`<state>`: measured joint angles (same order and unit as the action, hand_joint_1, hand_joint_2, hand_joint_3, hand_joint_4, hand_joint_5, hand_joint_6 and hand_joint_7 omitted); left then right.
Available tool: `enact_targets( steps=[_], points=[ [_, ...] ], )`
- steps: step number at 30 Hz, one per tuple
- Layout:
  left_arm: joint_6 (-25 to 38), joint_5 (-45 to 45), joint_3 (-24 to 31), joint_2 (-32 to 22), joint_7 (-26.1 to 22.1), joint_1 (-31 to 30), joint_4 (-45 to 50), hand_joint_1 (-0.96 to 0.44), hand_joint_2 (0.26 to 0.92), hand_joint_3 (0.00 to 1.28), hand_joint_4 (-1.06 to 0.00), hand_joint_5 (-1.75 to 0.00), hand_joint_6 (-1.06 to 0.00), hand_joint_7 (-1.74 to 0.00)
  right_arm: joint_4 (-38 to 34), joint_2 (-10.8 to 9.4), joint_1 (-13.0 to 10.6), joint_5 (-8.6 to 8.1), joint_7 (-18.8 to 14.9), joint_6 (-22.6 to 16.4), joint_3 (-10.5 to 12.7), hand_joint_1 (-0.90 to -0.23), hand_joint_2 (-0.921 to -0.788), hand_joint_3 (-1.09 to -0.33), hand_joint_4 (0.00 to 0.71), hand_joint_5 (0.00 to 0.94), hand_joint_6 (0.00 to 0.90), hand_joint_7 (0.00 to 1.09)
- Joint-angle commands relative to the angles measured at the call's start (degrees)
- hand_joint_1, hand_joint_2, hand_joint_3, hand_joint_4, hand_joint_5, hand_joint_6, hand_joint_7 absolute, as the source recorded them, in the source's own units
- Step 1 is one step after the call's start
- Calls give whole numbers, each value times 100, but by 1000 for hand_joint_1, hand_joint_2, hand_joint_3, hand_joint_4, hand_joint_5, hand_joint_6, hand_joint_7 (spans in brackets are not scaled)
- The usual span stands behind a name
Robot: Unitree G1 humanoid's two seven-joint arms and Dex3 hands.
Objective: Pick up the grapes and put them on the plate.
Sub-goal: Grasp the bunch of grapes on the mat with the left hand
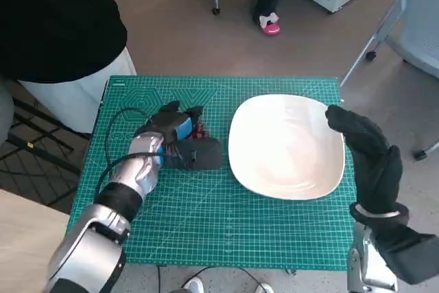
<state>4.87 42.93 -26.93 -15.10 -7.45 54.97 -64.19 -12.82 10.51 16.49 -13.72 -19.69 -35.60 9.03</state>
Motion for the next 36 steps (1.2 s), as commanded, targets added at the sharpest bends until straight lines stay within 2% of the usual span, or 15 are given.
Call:
enact_targets(
  steps=[1,15,22,33,36],
  points=[
    [-17,-113,-48,75,52,-35,-358,-206,723,7,1,1,-190,-19,-43,29,-140,-1,5,82,26,-612,-921,-859,403,1,173,252],
    [-88,-275,-130,132,143,71,-700,-179,739,8,-12,-4,-227,-16,-26,31,-146,23,24,96,16,-610,-921,-861,403,1,173,251],
    [-47,-272,-196,187,203,103,-772,-153,755,10,-57,-14,-267,-19,-22,31,-149,27,21,101,11,-613,-921,-861,403,1,172,252],
    [-180,-259,-278,215,351,95,-833,-18,809,18,-234,-17,-418,-25,12,42,-179,17,10,111,13,-613,-921,-860,403,1,172,252],
    [-238,-239,-313,204,412,73,-838,15,838,20,-366,-27,-505,-29,24,47,-188,9,6,117,16,-613,-921,-861,402,0,172,252]
  ],
)
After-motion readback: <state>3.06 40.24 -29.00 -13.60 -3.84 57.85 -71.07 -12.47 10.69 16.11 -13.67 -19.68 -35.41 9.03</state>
